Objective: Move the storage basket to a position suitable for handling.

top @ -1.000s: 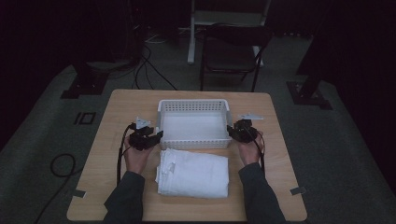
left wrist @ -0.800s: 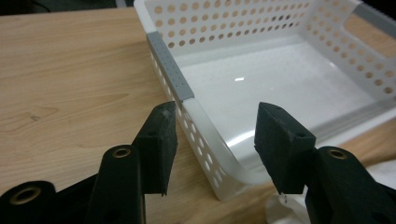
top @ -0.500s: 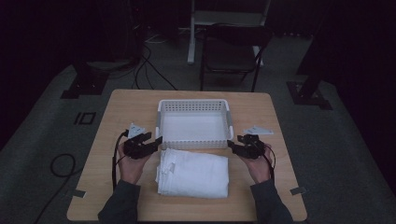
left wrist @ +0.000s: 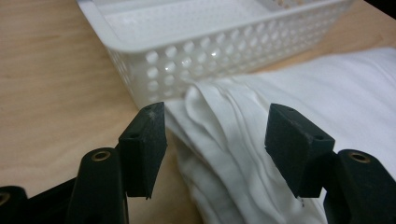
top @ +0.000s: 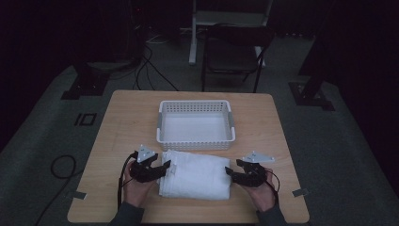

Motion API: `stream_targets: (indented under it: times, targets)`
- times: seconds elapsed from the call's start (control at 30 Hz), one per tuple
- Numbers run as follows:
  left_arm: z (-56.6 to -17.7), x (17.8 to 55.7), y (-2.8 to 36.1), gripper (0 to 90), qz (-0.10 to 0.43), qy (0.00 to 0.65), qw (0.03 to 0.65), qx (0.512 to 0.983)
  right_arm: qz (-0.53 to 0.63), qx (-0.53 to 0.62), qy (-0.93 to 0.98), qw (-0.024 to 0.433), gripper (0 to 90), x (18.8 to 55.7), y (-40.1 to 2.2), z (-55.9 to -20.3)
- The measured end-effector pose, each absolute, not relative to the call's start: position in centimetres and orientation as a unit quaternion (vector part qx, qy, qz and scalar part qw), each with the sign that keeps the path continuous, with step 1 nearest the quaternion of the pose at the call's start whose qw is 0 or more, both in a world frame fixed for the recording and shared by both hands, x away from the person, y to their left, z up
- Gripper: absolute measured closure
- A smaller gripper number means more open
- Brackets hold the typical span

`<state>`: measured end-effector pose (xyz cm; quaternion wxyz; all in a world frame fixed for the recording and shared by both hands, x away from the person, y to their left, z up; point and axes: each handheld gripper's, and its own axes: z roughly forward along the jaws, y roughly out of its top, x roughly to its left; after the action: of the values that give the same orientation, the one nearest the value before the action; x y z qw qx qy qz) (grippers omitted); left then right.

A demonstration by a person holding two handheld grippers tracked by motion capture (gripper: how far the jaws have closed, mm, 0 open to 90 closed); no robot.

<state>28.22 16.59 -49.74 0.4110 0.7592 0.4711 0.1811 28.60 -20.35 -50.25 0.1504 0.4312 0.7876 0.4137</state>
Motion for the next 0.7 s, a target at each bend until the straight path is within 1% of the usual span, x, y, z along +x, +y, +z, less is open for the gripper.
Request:
stream_targets:
  times: [0.17, 0.33, 0.4, 0.5, 0.53, 0.63, 0.7]
  targets:
    - [-51.0, 26.6, 16.2, 39.1, 0.166, 0.469, 0.402, 0.768, 0.405, 0.42, 0.8, 0.14, 38.9, 27.2, -19.7, -51.2]
    - [-51.7, 26.4, 15.8, 40.2, 0.167, 0.472, 0.39, 0.773, 0.391, 0.418, 0.809, 0.134, 40.3, 27.5, -19.0, -52.3]
    - [-51.9, 26.5, 15.8, 40.1, 0.164, 0.473, 0.39, 0.773, 0.376, 0.421, 0.813, 0.147, 40.4, 27.8, -18.6, -52.7]
    - [-52.1, 26.7, 15.8, 40.2, 0.162, 0.475, 0.389, 0.773, 0.367, 0.419, 0.817, 0.152, 41.0, 28.0, -18.2, -53.0]
    - [-52.3, 27.0, 15.8, 40.2, 0.158, 0.478, 0.389, 0.772, 0.359, 0.416, 0.82, 0.162, 41.4, 28.3, -17.9, -53.3]
    - [-52.5, 27.3, 15.9, 40.2, 0.154, 0.478, 0.391, 0.771, 0.357, 0.421, 0.819, 0.159, 41.7, 28.8, -17.8, -53.5]
    - [-52.5, 28.0, 15.8, 40.1, 0.152, 0.478, 0.392, 0.771, 0.354, 0.42, 0.817, 0.173, 42.7, 29.7, -17.7, -53.6]
